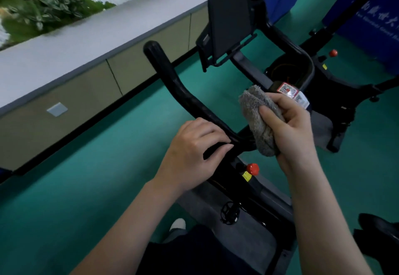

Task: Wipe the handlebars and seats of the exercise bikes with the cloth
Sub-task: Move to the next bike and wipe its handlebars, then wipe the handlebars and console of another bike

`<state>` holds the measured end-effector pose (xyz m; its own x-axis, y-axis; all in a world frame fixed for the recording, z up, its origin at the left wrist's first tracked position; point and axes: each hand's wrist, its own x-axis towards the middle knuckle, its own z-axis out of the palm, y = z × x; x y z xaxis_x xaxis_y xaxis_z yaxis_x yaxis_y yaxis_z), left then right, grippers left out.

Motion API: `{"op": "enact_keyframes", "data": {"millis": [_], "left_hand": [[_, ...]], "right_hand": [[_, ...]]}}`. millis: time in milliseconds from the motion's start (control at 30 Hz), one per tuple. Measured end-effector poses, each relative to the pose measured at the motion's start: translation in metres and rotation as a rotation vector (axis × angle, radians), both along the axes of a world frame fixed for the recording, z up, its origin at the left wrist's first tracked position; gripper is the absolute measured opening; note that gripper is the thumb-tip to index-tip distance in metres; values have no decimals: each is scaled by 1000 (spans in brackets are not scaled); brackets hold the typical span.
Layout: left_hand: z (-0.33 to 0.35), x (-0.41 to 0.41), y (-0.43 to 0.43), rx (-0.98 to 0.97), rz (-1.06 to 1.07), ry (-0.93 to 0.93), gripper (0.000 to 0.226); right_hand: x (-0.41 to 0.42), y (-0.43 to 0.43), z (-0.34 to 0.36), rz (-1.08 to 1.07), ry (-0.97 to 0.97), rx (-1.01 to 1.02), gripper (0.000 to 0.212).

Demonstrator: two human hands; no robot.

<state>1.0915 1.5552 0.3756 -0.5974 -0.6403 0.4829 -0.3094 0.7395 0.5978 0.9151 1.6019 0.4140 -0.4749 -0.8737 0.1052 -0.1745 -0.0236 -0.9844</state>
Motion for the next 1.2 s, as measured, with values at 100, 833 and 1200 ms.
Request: {"op": "enact_keyframes", "data": {"millis": [100, 833, 1200], "left_hand": [[2, 14, 10, -15, 73, -57, 15], [-83, 77, 210, 610, 856, -587, 65], [-92, 114, 305, 726, 1147, -528, 61]], "right_hand": [[15, -1, 0, 66, -37, -50, 24], [50, 67, -69, 802, -141, 146, 27], [115, 105, -91, 1067, -82, 226, 32]]}}
